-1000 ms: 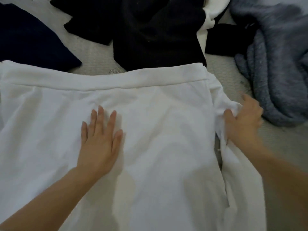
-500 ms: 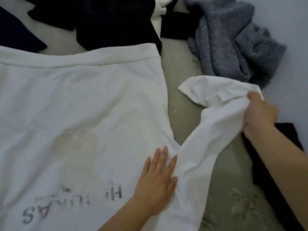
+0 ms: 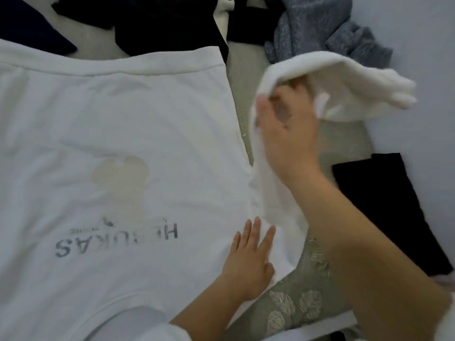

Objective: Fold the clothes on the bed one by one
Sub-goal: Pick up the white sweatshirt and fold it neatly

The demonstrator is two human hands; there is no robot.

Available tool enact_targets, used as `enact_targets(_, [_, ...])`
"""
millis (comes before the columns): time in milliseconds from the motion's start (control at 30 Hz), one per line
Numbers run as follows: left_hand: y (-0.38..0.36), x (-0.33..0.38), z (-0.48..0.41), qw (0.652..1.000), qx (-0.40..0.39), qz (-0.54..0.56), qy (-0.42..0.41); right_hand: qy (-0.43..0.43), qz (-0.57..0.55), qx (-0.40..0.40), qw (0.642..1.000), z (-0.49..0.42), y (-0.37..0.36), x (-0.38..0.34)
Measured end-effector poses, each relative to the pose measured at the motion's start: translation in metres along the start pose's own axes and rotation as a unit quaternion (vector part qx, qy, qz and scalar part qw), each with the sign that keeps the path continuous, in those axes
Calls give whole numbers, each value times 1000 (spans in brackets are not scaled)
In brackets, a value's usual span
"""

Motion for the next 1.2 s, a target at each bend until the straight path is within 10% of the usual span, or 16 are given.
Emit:
enact_targets(100, [-9,-1,18,1000,-8,21,-22,69,-7,-351,934,39,-69,-25])
enact_targets(167, [-15,-4,32,998,-21,33,-39,55,-5,-442,896,71,-82,-14])
enact_targets(400, [22,-73,57,958,73,273,54,-182,151,-348,907,127,-42,93])
enact_targets(533, [68,-153,52,767,235,528,280,-183,174,-432,866,167,-62,99])
enact_targets(633, [105,-183,49,659,299,616,311,6,198,-379,904,170,-68,66])
enact_targets(700, [132,-195,47,682,360,547,326,188,195,-468,841,192,-83,48])
enact_targets(767, [157,-196,45,714,412,466,321,194,150,-582,775,213,-91,46])
enact_targets(900, [193,-184,23,824,432,266,251,-118,23,-461,879,182,-87,73])
enact_targets(1000, [204,-188,-3,863,376,187,279,-129,50,-346,928,151,-92,84])
enact_targets(1200, [236,-207,-44,815,349,215,410,-26,147,-496,855,152,-139,83])
Point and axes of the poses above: each hand's wrist, its own z-axis away from the middle knuckle, its own y-axis out of the back of the hand, x = y × z, the point moved 5 cm from there along -z, towards the middle knuckle, and after that the axes turned 9 degrees about y, right-handed, at the moved point
